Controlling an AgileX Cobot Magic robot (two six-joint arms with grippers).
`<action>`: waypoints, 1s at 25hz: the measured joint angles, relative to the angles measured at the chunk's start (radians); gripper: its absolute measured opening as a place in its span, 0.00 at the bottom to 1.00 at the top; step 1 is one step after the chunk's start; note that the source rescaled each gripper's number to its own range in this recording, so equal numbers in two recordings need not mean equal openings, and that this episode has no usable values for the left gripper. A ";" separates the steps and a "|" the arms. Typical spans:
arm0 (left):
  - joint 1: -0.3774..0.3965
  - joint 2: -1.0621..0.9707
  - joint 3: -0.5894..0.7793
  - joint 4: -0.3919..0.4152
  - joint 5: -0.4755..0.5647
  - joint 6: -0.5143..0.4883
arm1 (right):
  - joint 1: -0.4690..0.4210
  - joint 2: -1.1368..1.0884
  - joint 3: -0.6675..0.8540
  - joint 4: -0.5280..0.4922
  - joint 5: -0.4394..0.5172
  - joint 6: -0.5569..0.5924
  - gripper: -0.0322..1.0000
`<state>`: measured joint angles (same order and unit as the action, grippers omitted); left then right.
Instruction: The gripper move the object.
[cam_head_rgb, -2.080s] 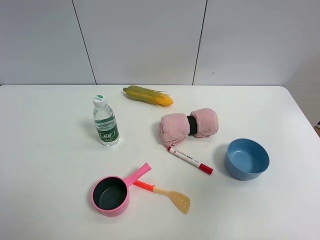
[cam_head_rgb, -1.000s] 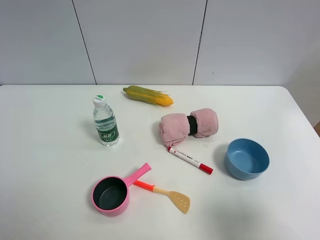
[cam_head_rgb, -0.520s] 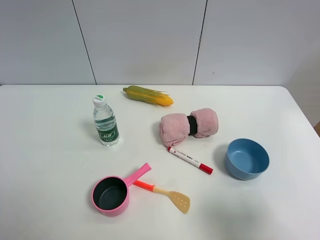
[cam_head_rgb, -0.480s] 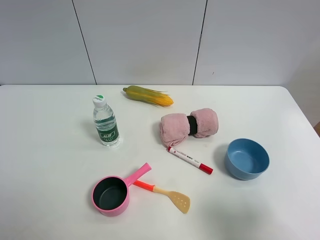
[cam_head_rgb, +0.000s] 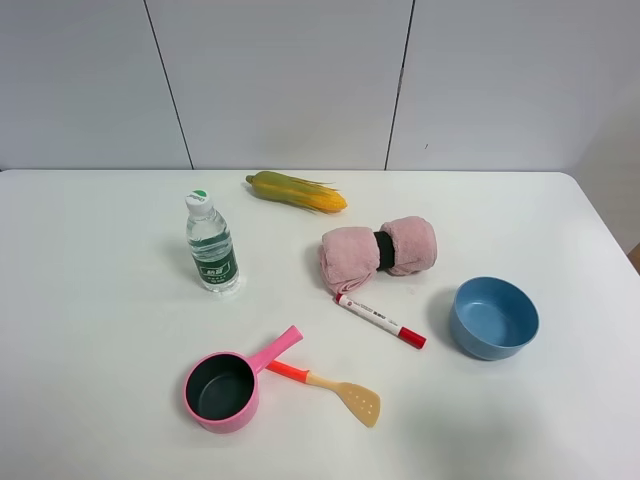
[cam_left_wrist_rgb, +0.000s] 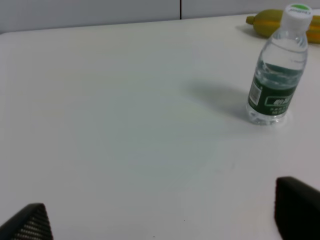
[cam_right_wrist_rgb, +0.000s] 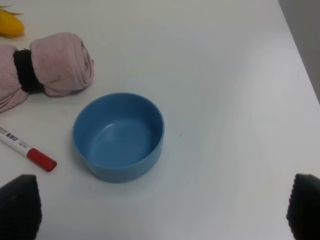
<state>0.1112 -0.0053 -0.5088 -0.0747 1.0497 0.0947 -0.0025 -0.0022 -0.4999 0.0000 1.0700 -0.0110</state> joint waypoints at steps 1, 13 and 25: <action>0.000 0.000 0.000 0.000 0.000 0.000 | 0.000 0.000 0.000 0.000 0.000 0.000 1.00; 0.000 0.000 0.000 0.000 0.000 0.000 | 0.000 0.000 0.000 0.000 0.000 0.000 1.00; 0.000 0.000 0.000 0.000 0.000 0.000 | 0.000 0.000 0.000 0.000 0.000 0.000 1.00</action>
<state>0.1112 -0.0053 -0.5088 -0.0747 1.0497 0.0947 -0.0025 -0.0022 -0.4999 0.0000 1.0700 -0.0110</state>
